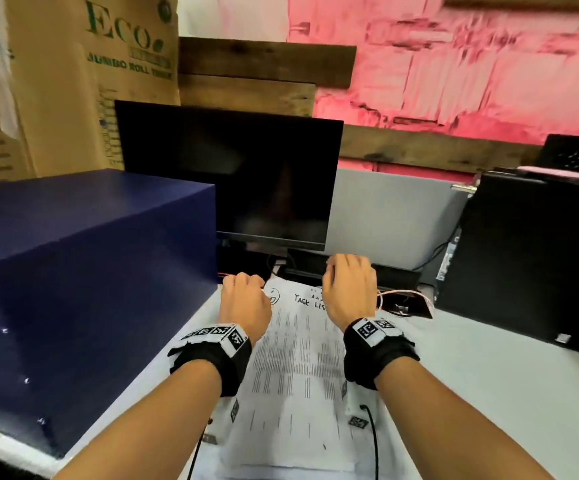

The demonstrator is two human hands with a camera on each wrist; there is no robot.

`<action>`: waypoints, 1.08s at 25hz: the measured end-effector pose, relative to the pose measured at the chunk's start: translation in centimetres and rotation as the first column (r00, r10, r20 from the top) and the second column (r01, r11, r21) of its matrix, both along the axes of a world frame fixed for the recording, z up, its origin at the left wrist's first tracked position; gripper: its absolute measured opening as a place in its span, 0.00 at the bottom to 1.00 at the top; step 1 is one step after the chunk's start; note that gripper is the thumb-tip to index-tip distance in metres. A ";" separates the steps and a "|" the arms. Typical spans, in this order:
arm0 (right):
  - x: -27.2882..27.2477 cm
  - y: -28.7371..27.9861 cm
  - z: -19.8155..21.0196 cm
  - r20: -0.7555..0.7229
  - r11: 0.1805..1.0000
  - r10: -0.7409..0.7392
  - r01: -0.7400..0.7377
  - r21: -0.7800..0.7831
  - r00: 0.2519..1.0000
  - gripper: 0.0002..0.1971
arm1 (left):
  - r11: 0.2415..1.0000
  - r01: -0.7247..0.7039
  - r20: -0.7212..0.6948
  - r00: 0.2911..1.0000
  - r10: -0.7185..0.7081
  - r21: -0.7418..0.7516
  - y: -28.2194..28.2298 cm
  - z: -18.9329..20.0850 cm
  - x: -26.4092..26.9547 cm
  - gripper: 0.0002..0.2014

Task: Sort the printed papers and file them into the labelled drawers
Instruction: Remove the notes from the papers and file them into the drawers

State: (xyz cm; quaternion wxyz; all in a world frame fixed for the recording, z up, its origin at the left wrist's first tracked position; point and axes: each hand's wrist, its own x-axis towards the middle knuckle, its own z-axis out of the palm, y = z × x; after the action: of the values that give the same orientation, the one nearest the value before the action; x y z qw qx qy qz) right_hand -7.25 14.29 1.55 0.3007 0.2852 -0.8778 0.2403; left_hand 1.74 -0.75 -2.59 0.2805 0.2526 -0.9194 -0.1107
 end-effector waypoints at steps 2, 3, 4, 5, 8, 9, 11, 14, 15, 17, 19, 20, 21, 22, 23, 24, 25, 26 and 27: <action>0.2 -1.0 -1.9 -0.034 0.997 0.065 -0.064 0.038 0.997 0.03 | 0.991 0.030 0.012 1.000 -0.029 -0.129 0.0 -0.6 -0.3 0.14; 0.4 -1.4 -2.8 -0.034 0.993 0.098 -0.095 0.075 0.995 0.03 | 0.985 0.061 0.019 0.998 -0.059 -0.164 -0.1 -0.7 -0.2 0.14; 0.4 -1.7 -3.4 -0.023 0.986 0.124 -0.120 0.114 0.992 0.04 | 0.979 0.095 0.036 0.995 -0.090 -0.181 -0.4 -0.8 -0.3 0.14; 0.3 -1.8 -3.8 -0.002 0.981 0.132 -0.130 0.145 0.991 0.05 | 0.976 0.123 0.055 0.992 -0.115 -0.182 -0.7 -1.0 -0.2 0.16; 0.2 -1.8 -4.3 0.147 0.956 0.096 -0.132 0.261 0.984 0.13 | 0.986 0.159 0.103 0.983 -0.154 -0.047 -1.6 -1.8 0.0 0.19; 0.0 -1.7 -4.6 0.217 0.945 0.069 -0.133 0.299 0.974 0.17 | 0.987 0.159 0.101 0.982 -0.161 0.030 -1.7 -2.1 0.1 0.21; -0.2 -1.6 -5.1 0.358 0.921 0.024 -0.160 0.356 0.933 0.24 | 0.979 0.146 0.077 0.984 -0.158 0.142 -1.8 -2.8 0.2 0.24; -0.3 -1.6 -5.5 0.444 0.912 0.014 -0.193 0.361 0.896 0.27 | 0.972 0.138 0.002 0.990 -0.141 0.192 -2.0 -3.1 0.4 0.23; -0.3 -1.6 -5.5 0.447 0.917 0.015 -0.191 0.351 0.895 0.27 | 0.971 0.140 -0.027 0.990 -0.137 0.194 -2.0 -3.0 0.5 0.21; -0.3 -1.4 -5.2 0.425 0.927 0.011 -0.169 0.335 0.905 0.23 | 0.973 0.148 -0.053 0.989 -0.141 0.176 -1.6 -2.7 0.6 0.17; -0.1 -1.1 -4.6 0.389 0.928 -0.004 -0.142 0.345 0.921 0.16 | 0.973 0.169 -0.059 0.985 -0.162 0.158 -1.1 -2.6 0.4 0.17; 0.1 -1.0 -4.3 0.384 0.924 -0.012 -0.137 0.358 0.923 0.14 | 0.971 0.184 -0.065 0.982 -0.176 0.152 -0.9 -2.6 0.4 0.16; 0.2 -0.9 -4.0 0.394 0.918 -0.019 -0.140 0.371 0.919 0.14 | 0.970 0.197 -0.067 0.980 -0.190 0.145 -0.7 -2.6 0.3 0.15; 0.4 -0.8 -3.8 0.412 0.911 -0.026 -0.148 0.386 0.911 0.14 | 0.968 0.209 -0.065 0.977 -0.201 0.140 -0.8 -2.6 0.4 0.14; 0.5 -0.7 -3.6 0.427 0.906 -0.033 -0.153 0.395 0.904 0.13 | 0.967 0.215 -0.063 0.976 -0.208 0.139 -0.9 -2.7 0.4 0.14; 0.6 -0.6 -3.5 0.442 0.904 -0.040 -0.156 0.398 0.896 0.13 | 0.966 0.215 -0.062 0.976 -0.208 0.145 -1.1 -2.7 0.4 0.14; 0.6 -0.6 -3.5 0.457 0.905 -0.046 -0.157 0.396 0.888 0.12 | 0.966 0.210 -0.062 0.977 -0.203 0.151 -1.1 -2.7 0.4 0.13; 0.7 -0.5 -3.4 0.469 0.906 -0.055 -0.153 0.394 0.881 0.12 | 0.967 0.204 -0.056 0.979 -0.198 0.153 -1.2 -2.8 0.4 0.13; 0.6 -0.5 -3.4 0.476 0.907 -0.062 -0.149 0.395 0.877 0.12 | 0.969 0.196 -0.040 0.981 -0.192 0.151 -1.2 -2.8 0.4 0.12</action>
State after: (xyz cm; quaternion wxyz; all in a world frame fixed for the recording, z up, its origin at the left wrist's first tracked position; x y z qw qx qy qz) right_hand -6.62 13.75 -1.89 0.0009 0.2950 -0.9485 0.1157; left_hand 2.12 -1.92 -5.43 0.2596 0.1810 -0.9247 -0.2115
